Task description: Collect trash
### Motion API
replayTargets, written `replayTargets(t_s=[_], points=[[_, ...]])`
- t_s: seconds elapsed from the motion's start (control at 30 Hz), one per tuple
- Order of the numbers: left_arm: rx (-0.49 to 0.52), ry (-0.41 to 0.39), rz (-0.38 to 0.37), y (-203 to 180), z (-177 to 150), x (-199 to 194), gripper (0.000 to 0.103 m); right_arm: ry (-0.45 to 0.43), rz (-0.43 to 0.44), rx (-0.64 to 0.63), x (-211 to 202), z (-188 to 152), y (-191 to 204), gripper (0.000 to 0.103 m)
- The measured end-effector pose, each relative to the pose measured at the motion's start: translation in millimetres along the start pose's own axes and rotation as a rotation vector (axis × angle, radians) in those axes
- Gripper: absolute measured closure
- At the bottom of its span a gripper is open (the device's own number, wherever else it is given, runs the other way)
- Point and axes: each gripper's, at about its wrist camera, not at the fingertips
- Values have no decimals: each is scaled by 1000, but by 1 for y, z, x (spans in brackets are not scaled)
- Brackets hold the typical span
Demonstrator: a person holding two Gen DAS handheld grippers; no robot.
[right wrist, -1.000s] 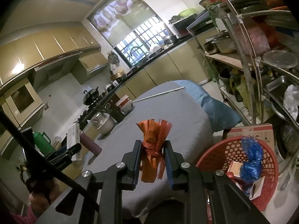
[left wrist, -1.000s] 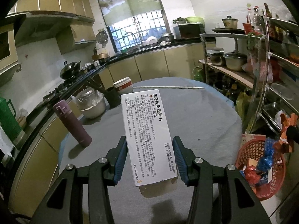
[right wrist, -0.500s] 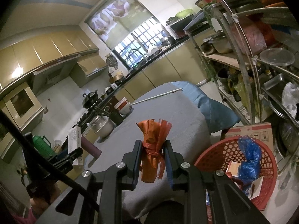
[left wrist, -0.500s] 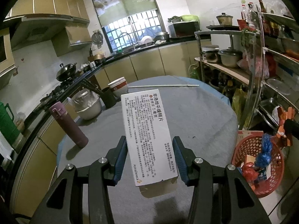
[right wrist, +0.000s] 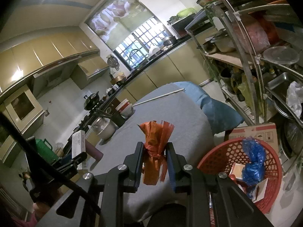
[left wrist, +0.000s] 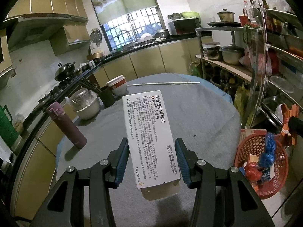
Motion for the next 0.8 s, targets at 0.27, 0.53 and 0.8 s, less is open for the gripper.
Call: replayTargets(t_s=[0.27,0.53,0.8], points=[[17,11,-9,-9,2,3,53,-7,-1,10,-3,-1,-3,78],[44,13,-15,-21,3,4,53,-21,-2,31,-9,-1,-15,78],[76,14,-31,-38,6,5,53,-37,-8,59,-17,1,-32,78]])
Point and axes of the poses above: each gripper's, at about its wrist camera, not at the fingertips, and x roughly the way its jaws point, y to its left, z to its top, and after that the axes turned 2 degrees about y, right-handed
